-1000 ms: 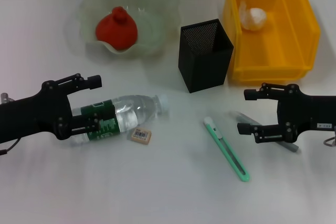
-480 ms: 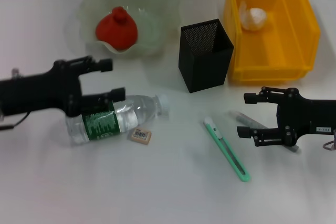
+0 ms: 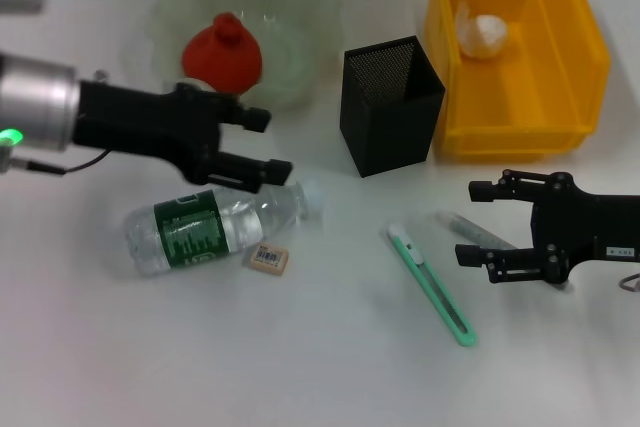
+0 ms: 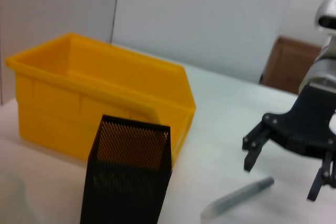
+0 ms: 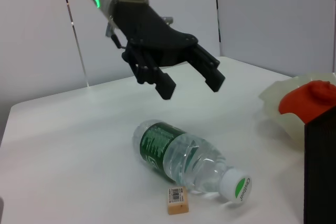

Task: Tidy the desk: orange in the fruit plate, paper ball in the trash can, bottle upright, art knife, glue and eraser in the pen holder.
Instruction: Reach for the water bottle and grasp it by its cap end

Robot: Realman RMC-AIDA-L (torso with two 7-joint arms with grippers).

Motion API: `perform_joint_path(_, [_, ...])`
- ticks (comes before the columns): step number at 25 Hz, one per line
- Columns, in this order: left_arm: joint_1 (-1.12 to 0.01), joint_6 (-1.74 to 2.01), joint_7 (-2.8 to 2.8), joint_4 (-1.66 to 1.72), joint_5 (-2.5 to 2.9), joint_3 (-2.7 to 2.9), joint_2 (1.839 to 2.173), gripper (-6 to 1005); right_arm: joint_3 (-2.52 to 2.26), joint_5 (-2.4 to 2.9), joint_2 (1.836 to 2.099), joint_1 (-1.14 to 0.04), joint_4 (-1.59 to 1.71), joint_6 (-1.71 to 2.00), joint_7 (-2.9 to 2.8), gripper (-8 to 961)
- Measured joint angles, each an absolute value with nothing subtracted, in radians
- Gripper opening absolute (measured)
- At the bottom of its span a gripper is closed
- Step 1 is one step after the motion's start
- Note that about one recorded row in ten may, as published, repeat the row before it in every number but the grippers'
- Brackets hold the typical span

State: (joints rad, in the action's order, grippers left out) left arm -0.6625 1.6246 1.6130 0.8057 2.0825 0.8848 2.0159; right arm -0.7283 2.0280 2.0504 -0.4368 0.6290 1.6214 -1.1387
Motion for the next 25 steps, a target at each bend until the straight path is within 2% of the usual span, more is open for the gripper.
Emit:
perform_joint_path(4, [-0.754,1.622,1.735,0.852,2.238,0.885,2.051,784,-0.724,2.028,2.051,-0.435,0.629,1.621,-1.138,830])
perform_joint_path(5, [-0.754,1.622,1.735,0.852,2.238,0.885,2.051,784,-0.724,2.028,2.051,-0.435,0.63,1.621,-1.138,830])
perform_joint_path(7, [-0.822,1.599,1.822,0.857,2.356,0.89,2.068,783,-0.723,2.028,2.051,-0.434,0.63,1.62,-1.138,830])
perform_joint_path(13, [-0.87,1.527,1.943,0.853,2.411,1.006,2.071,783,-0.723,2.032,2.051,-0.434,0.631,1.61,-1.138,830])
perform_joint_path(25, [-0.889,1.382,2.001,0.801,2.408,1.245,2.078,782,-0.722,2.036,2.05,-0.435,0.63,1.6,-1.138,831])
